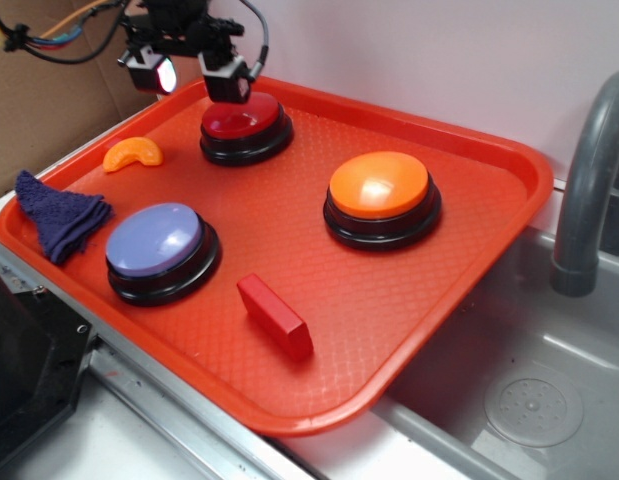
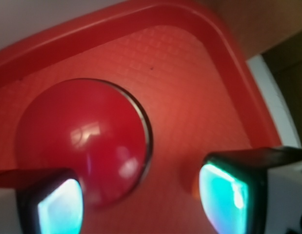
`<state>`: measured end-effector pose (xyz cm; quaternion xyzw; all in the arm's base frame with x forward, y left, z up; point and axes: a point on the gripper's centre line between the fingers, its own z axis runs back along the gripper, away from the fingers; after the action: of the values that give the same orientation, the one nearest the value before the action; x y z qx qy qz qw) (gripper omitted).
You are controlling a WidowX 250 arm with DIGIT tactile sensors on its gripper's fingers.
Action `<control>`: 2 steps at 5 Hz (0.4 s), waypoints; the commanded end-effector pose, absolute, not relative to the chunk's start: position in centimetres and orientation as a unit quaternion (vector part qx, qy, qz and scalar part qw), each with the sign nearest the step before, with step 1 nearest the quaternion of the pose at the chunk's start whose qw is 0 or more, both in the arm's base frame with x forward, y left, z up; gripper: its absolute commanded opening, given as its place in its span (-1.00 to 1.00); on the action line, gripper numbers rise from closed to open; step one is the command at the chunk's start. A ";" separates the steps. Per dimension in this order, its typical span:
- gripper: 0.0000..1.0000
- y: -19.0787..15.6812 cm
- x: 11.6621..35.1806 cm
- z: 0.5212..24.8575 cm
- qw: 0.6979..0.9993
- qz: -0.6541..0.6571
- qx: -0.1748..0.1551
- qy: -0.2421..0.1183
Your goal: Push the red button.
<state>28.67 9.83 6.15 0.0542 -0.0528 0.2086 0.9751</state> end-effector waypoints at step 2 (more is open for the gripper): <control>1.00 10.3 29.6 6.4 0.979 0.187 0.043 -0.063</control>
<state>29.48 9.70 5.60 0.0433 -0.0556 0.1854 0.9801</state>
